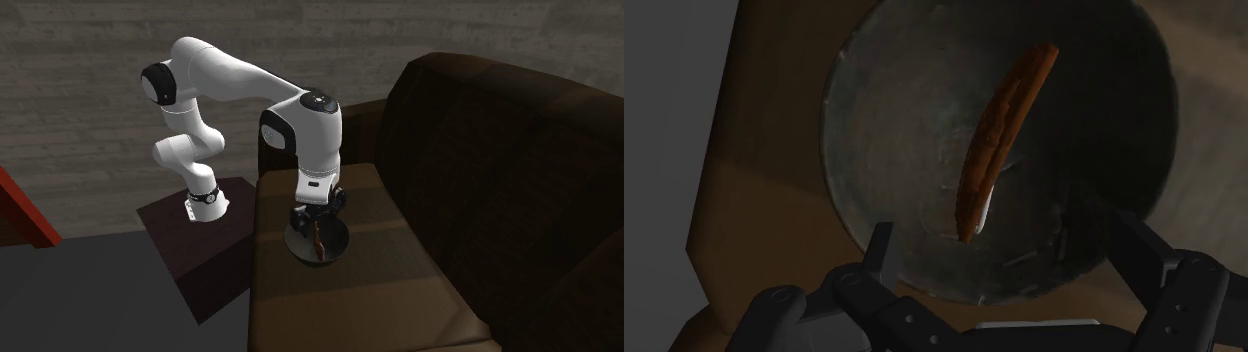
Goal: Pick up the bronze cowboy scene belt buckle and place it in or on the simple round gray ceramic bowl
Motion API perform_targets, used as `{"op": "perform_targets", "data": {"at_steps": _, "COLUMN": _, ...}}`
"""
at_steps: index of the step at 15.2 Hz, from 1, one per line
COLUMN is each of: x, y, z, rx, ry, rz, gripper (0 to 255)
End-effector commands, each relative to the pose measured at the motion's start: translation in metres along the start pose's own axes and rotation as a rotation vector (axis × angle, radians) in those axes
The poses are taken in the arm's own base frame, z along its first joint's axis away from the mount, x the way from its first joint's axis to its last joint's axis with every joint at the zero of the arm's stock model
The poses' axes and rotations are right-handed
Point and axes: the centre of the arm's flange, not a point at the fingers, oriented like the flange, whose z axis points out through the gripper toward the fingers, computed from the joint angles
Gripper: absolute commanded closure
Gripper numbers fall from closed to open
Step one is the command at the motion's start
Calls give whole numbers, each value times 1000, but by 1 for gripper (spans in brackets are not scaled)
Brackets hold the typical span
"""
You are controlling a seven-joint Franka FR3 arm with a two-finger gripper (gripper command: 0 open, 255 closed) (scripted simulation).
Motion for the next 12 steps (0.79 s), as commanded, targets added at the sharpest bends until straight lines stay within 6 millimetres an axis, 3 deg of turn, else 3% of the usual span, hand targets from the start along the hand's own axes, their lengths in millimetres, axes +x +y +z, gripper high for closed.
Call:
{"op": "perform_targets", "data": {"at_steps": 1, "x": 0, "y": 0, "z": -13, "rx": 0, "ry": 0, "rz": 0, "gripper": 0}}
{"op": "perform_targets", "data": {"at_steps": 4, "x": 0, "y": 0, "z": -50, "rx": 0, "ry": 0, "rz": 0, "gripper": 0}}
{"op": "perform_targets", "data": {"at_steps": 12, "x": 0, "y": 0, "z": -50, "rx": 0, "ry": 0, "rz": 0, "gripper": 0}}
